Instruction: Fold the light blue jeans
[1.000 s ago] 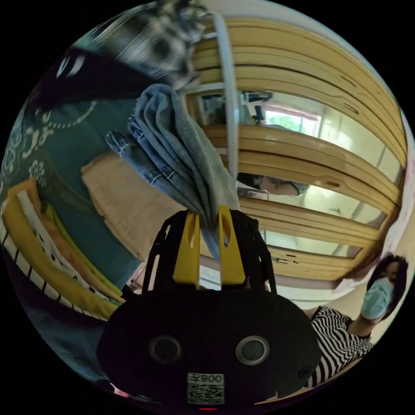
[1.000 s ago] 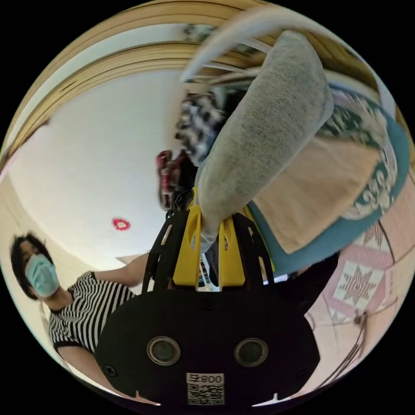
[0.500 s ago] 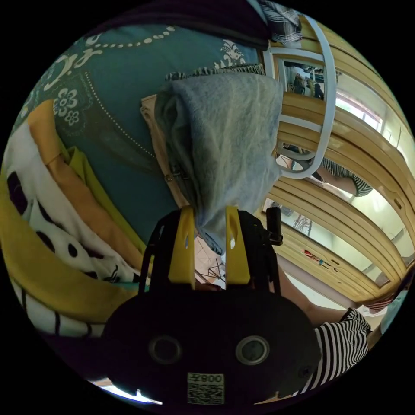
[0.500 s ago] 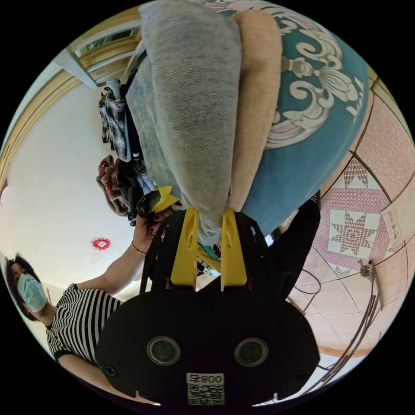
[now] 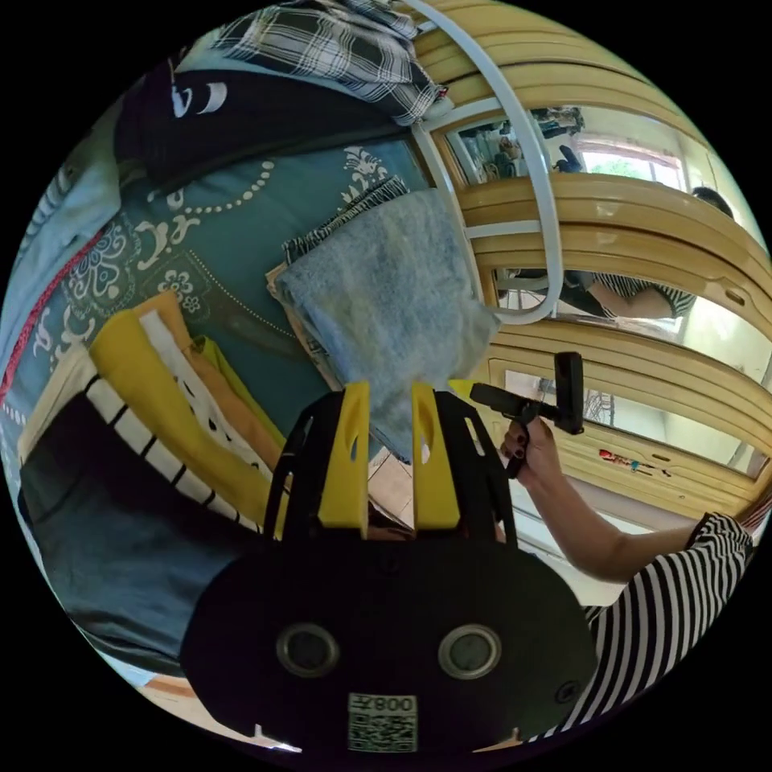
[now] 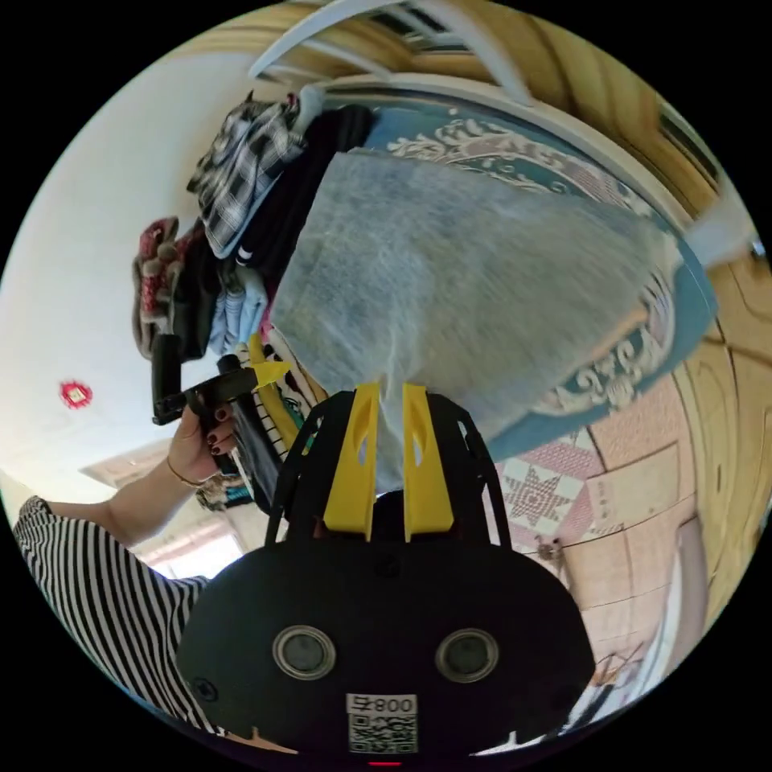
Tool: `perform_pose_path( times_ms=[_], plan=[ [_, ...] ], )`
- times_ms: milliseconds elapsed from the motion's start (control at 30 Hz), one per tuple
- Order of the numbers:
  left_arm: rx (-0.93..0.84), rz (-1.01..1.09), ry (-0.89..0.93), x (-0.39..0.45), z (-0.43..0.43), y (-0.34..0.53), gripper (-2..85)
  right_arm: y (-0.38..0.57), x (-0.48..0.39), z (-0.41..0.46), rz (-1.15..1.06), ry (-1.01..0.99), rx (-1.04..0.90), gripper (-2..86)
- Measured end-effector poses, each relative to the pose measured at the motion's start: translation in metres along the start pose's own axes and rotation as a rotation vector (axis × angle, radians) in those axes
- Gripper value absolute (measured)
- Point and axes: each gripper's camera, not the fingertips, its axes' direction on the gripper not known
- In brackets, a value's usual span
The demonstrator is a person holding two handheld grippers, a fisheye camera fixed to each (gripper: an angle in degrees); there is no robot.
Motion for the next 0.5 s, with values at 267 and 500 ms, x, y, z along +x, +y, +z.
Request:
perform_pose_path(
  times_ms=[267, 500],
  plan=[
    [0.014, 0.038, -0.004, -0.008, 0.025, -0.024, 5.3, -0.037, -0.04, 0.02, -0.052, 0.059, -0.135, 0.1],
    [0.385, 0.232, -0.216, 0.019, -0.058, -0.066, 7.1, -0.039, -0.089, -0.01, -0.092, -0.046, -0.053, 0.0]
  ],
)
